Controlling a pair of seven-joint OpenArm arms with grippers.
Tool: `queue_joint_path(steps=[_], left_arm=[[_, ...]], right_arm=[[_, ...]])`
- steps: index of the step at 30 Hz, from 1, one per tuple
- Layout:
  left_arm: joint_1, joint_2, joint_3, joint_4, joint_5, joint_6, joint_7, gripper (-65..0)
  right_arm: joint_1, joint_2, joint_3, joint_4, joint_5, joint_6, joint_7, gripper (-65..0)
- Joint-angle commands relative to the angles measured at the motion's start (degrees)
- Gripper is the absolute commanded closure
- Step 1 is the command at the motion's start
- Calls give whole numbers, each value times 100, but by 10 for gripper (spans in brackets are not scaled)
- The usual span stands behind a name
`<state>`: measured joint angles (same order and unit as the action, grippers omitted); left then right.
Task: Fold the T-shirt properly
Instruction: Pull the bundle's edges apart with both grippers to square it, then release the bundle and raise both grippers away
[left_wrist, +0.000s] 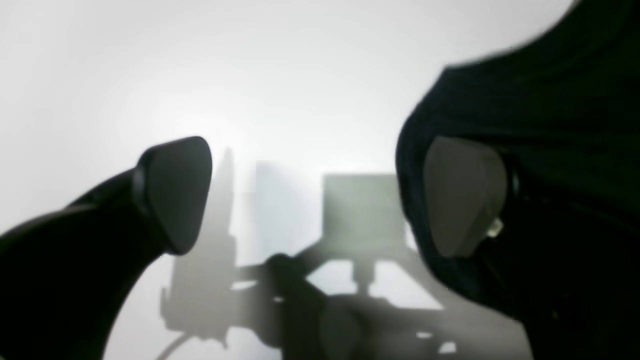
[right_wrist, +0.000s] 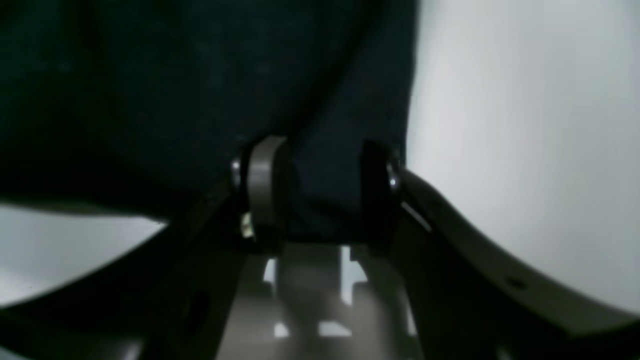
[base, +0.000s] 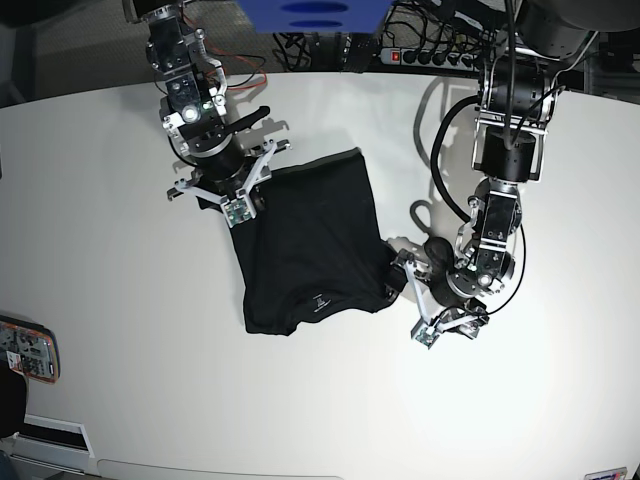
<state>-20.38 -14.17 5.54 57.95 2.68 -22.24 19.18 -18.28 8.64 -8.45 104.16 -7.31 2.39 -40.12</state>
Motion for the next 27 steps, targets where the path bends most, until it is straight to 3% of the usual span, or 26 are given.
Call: queue_joint_path(steps=[1,10,15,20,23,27], left_arm=[[-164,6,110,90,-35,31,-120,-650],[-322,24,294,64,-35,39,-120,-650],[-366,130,303,-129,-35,39,-120,-650],[-296,77,277,-129,-35,39,-120,-650],[-164,-161,259,64,-44,39,-252,-650],[293,-477,198,987,-52,110,-340,-650]], right_arm=[[31,19,-56,120,23,20,113,-228],[22,10,-971,120,23,-33,122,-228],[31,28,-1498,94,23,-754,104,-228],[48,186,-1516,68,32,-947,95,-228],[39,336,-1472,94,32,-956,95,-228],[57,344,-891,85,32,-956,201,-228]])
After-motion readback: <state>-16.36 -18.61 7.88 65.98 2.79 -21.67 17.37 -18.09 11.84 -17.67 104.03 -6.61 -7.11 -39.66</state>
